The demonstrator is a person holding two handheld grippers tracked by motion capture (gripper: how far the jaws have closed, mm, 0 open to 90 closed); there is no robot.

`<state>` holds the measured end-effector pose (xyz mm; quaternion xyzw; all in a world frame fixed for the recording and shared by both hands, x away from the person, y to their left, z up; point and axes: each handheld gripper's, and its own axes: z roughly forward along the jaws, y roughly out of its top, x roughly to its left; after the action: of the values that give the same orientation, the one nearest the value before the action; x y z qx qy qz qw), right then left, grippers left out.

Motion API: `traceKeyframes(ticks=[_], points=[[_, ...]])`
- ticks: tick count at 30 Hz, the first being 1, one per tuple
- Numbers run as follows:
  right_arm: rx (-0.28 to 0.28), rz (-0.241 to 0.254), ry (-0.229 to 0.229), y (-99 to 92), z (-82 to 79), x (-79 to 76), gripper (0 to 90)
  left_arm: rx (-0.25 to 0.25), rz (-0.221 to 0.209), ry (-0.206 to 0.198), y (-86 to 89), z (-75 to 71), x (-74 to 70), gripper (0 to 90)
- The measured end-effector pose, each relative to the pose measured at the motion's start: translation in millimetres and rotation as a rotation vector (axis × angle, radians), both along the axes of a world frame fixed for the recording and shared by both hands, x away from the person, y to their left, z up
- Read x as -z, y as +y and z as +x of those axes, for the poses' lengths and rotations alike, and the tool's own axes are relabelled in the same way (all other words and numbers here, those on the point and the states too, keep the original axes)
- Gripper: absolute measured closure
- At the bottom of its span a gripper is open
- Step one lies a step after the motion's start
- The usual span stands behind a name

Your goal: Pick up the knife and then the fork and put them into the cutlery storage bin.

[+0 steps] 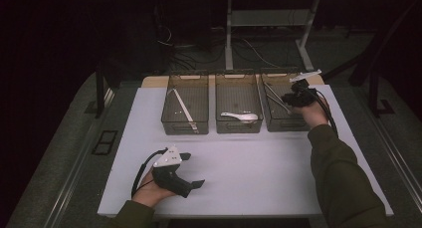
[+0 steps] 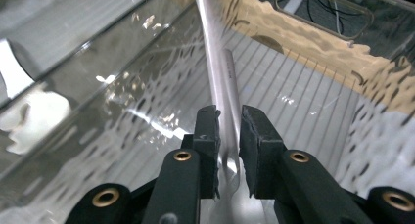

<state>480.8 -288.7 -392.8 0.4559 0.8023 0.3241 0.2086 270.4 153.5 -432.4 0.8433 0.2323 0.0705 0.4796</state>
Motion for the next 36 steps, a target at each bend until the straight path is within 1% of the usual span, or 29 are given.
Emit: traceKeyframes(ticks=[4, 6, 9, 14, 16, 19, 28, 32, 36], points=[[0.005, 0.026, 0.013, -5.7, -2.2, -2.5, 71.7, 0.0, 0.0, 0.0, -0.6, -0.1, 0.1, 0.0], [0.007, 0.041, 0.011, -8.7, -4.0, -3.9, 69.3, 0.0, 0.002, 0.0, -0.7, 0.0, 0.3, 0.0], [0.011, 0.086, 0.005, -12.9, -7.9, -8.3, 62.8, -0.002, 0.003, 0.001, -0.8, 0.0, 0.4, 0.0], [-0.003, 0.161, -0.007, -16.8, -19.2, -18.0, 52.2, -0.001, 0.004, -0.001, -0.8, -0.2, 0.3, 0.0], [-0.024, 0.183, -0.014, -17.9, -24.8, -20.8, 49.1, -0.003, -0.001, -0.003, -1.3, -0.6, 0.4, 0.0], [-0.046, 0.204, -0.02, -18.4, -33.7, -23.1, 45.3, -0.002, 0.003, -0.003, -1.5, -1.1, -0.4, 0.0], [-0.093, 0.282, -0.034, -20.1, -61.5, -22.5, 39.2, -0.004, 0.004, -0.005, -1.8, -0.8, -0.1, 0.0], [-0.111, 0.287, -0.041, -19.1, -74.7, -20.3, 36.8, -0.006, 0.002, -0.003, -1.4, -0.7, 0.3, 0.0], [-0.108, 0.26, -0.055, -15.5, -90.4, -17.7, 32.7, -0.006, 0.003, -0.005, -0.7, -0.8, 0.3, 0.0]])
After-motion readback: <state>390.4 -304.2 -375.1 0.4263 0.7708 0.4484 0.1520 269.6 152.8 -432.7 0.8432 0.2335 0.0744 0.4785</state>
